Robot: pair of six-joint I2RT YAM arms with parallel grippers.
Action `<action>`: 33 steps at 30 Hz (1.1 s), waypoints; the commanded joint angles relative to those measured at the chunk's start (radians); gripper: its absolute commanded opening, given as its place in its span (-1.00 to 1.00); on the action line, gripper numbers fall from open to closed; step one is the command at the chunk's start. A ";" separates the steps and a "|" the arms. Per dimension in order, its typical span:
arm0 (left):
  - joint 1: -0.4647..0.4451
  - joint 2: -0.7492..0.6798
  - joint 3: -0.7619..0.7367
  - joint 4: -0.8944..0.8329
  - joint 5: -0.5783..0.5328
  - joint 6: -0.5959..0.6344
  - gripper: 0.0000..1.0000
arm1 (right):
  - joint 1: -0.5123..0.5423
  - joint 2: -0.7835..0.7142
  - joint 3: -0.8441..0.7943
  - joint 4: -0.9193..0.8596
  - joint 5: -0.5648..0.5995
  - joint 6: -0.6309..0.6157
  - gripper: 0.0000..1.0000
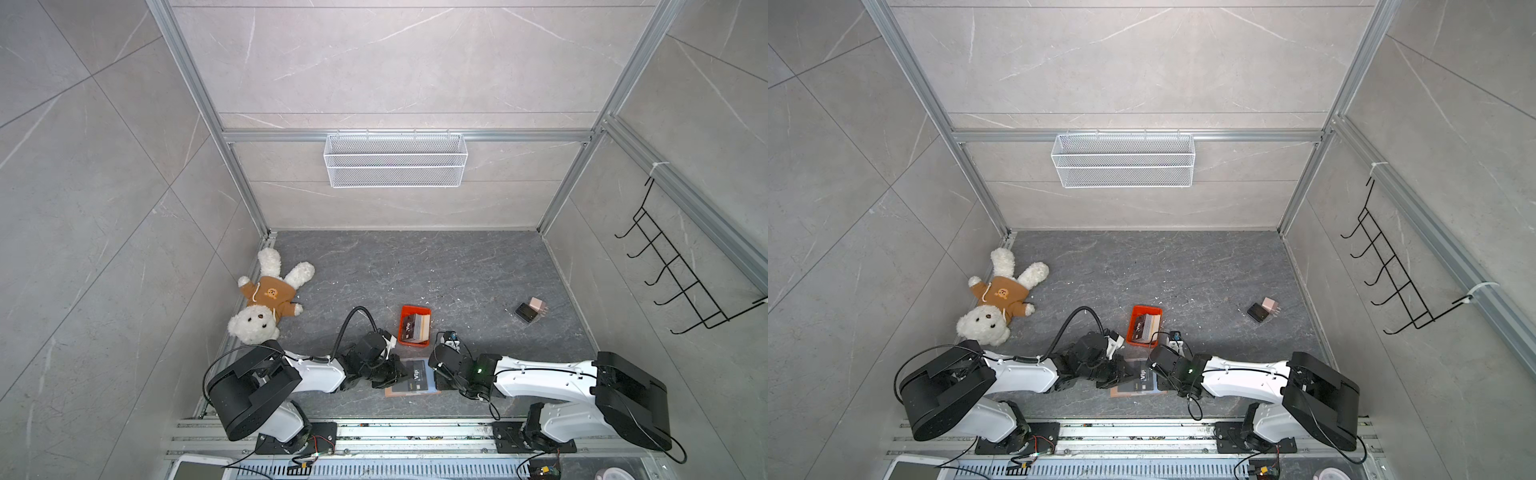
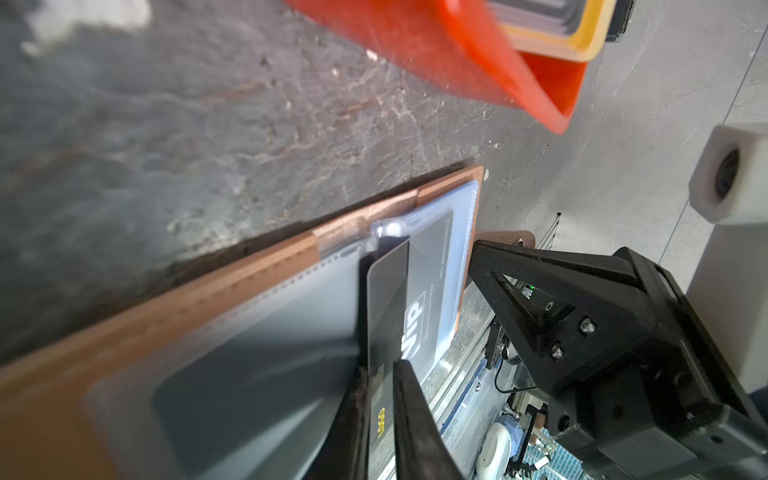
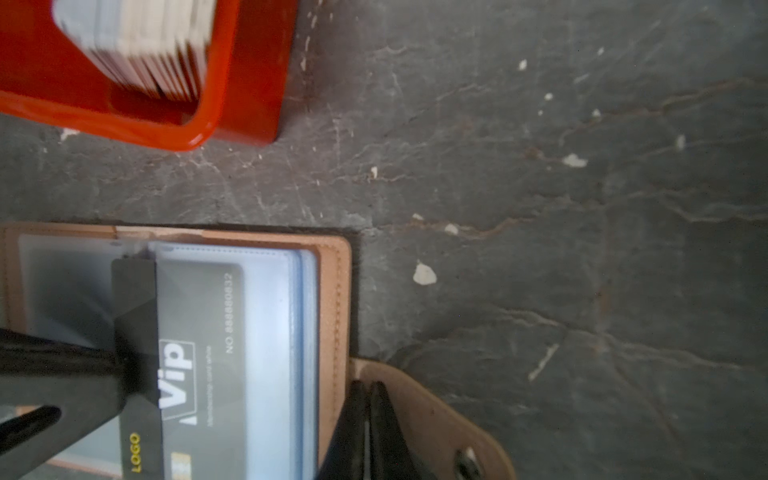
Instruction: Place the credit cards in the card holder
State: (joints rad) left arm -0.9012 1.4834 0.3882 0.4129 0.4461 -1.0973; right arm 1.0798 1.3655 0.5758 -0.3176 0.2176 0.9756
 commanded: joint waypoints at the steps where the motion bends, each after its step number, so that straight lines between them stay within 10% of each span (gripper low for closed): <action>1: -0.010 0.023 0.022 0.016 -0.014 -0.017 -0.69 | 0.009 0.020 -0.017 0.003 0.003 0.020 -0.81; 33: -0.027 0.049 0.041 0.085 0.014 -0.041 -0.72 | 0.012 0.028 -0.017 0.012 0.005 0.017 -0.82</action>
State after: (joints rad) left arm -0.9222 1.5379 0.4126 0.4656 0.4473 -1.1263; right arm 1.0843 1.3682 0.5755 -0.3138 0.2237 0.9760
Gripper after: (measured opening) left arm 0.140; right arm 0.089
